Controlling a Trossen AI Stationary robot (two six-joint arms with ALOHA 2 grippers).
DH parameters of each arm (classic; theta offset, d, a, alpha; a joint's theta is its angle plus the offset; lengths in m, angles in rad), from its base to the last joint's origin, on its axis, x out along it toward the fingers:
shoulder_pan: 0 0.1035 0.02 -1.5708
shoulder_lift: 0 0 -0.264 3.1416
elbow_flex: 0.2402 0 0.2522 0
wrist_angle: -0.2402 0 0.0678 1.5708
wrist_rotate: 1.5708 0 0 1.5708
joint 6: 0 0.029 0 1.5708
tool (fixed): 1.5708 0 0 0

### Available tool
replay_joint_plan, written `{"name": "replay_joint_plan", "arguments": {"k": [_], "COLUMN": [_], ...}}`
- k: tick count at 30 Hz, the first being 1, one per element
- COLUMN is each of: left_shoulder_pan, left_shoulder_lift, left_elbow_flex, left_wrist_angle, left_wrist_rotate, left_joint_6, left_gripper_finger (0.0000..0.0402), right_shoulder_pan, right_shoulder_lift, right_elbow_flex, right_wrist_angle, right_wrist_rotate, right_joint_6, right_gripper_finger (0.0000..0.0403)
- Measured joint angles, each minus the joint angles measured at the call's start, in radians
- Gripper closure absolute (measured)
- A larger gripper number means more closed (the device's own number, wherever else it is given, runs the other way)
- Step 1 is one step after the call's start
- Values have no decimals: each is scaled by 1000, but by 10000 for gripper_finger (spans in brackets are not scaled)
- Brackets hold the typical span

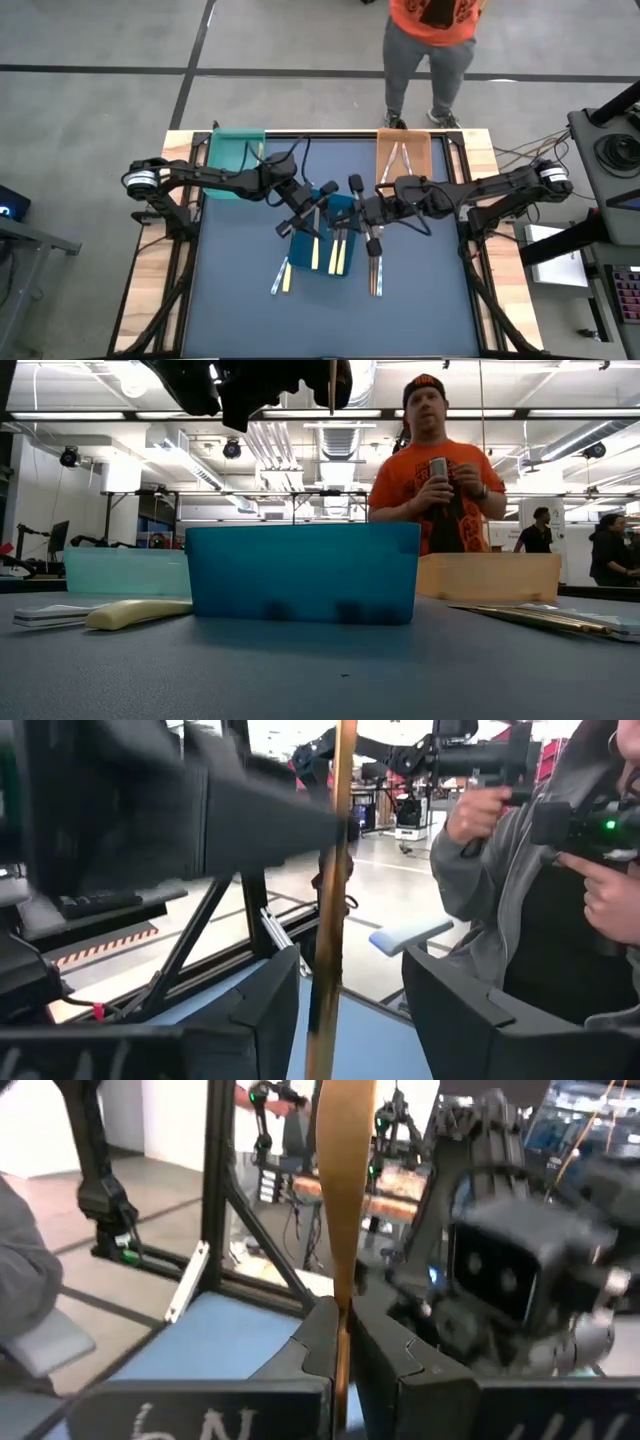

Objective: Sort silverware by color (type)
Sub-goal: Put the top right gold knife into the light blue bin

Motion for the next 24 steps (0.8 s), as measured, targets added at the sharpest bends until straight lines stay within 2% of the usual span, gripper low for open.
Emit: {"name": "replay_joint_plan", "arguments": {"k": [5, 11, 20, 24], "left_shoulder_pan": [0, 2, 2, 2], "left_shoulder_lift": [-2, -2, -4, -5], "left_elbow_flex": [0, 0, -2, -2], "left_wrist_angle": [4, 6, 7, 15], "left_wrist_rotate": [-9, -18, -76, -169], "left_joint_6": [-8, -18, -120, -195], "left_gripper_finger": [278, 386, 396, 397], "right_shoulder_pan": [-14, -14, -14, -23], "right_shoulder_lift": [13, 16, 13, 16], "right_elbow_flex": [-1, -1, -1, -1], "right_wrist_angle": [-7, -16, -47, -56], "right_wrist_rotate": [-1, -1, 1, 16], "right_joint_6": [-2, -7, -31, -32], "right_gripper_finger": [392, 392, 373, 355]}}
